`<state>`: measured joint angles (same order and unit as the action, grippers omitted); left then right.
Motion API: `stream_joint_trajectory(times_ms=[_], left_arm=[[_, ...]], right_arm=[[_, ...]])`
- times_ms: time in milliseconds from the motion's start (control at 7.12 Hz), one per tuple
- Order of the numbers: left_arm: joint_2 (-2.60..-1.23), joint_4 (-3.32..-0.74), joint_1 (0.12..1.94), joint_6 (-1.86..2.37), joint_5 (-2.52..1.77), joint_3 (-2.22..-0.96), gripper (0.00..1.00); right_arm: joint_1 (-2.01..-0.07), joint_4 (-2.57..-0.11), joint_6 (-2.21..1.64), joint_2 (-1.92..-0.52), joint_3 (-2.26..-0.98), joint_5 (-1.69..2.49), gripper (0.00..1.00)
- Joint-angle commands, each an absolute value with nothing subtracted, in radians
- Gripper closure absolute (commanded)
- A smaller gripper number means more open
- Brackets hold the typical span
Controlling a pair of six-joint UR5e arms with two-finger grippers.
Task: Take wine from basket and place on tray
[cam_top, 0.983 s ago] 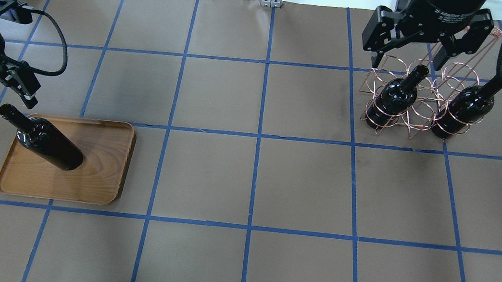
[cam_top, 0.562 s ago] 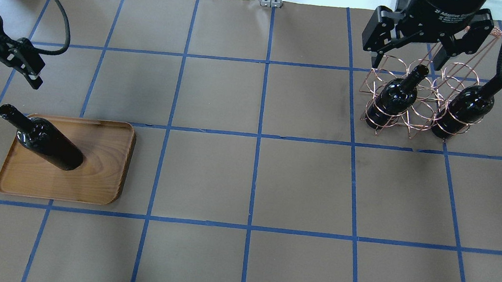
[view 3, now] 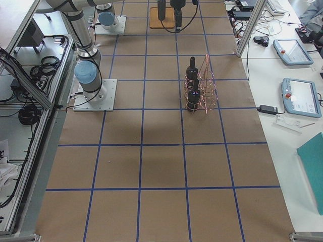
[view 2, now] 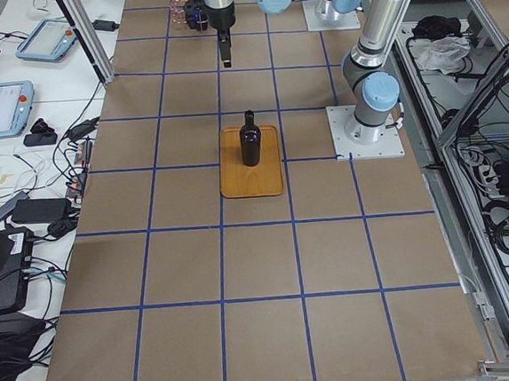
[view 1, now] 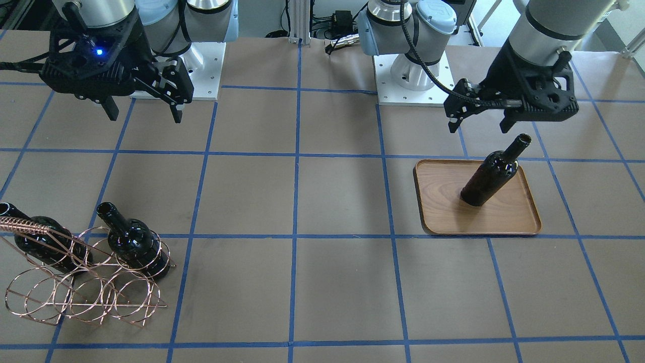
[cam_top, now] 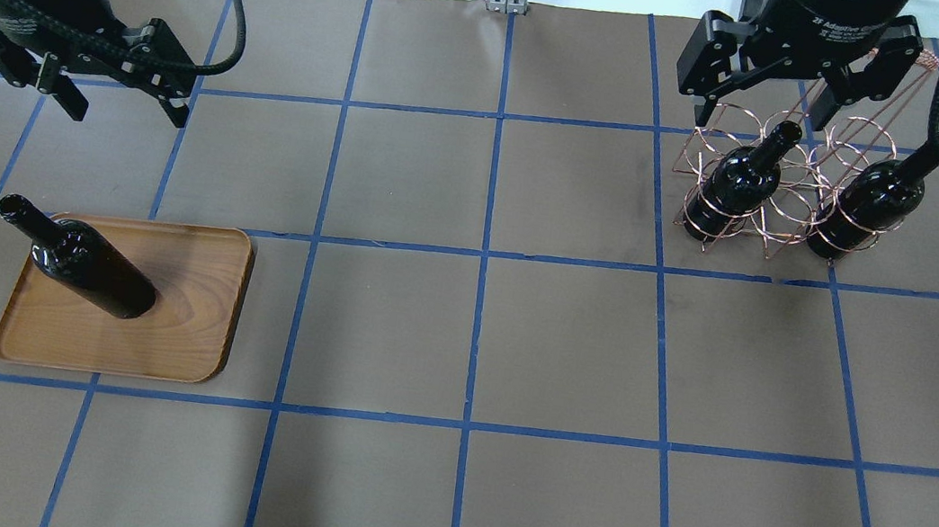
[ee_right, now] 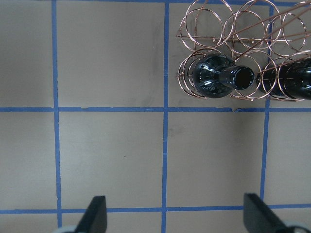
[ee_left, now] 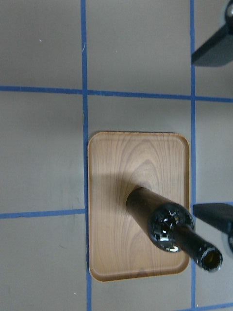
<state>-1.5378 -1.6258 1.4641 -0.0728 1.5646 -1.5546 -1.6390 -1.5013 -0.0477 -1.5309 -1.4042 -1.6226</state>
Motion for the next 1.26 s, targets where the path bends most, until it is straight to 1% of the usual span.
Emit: stream_joint_trajectory(times_ms=[0, 281, 1124], left_arm=[[-1.503, -1.615, 1.57, 0.02, 1.543, -1.555, 0.0], [-1.488, -1.617, 1.612, 0.032, 1.546, -1.566, 0.0], [-1.488, -1.617, 1.612, 0.026, 1.545, -1.577, 0.0]], right_arm=[[-1.638, -1.506, -0.045, -1.528, -1.404, -1.621, 0.0], [-1.638, -1.508, -0.044, -1.526, -1.402, -1.618, 0.0], [-1.64, -1.505, -0.044, -1.525, -1.404, -1.617, 0.0]])
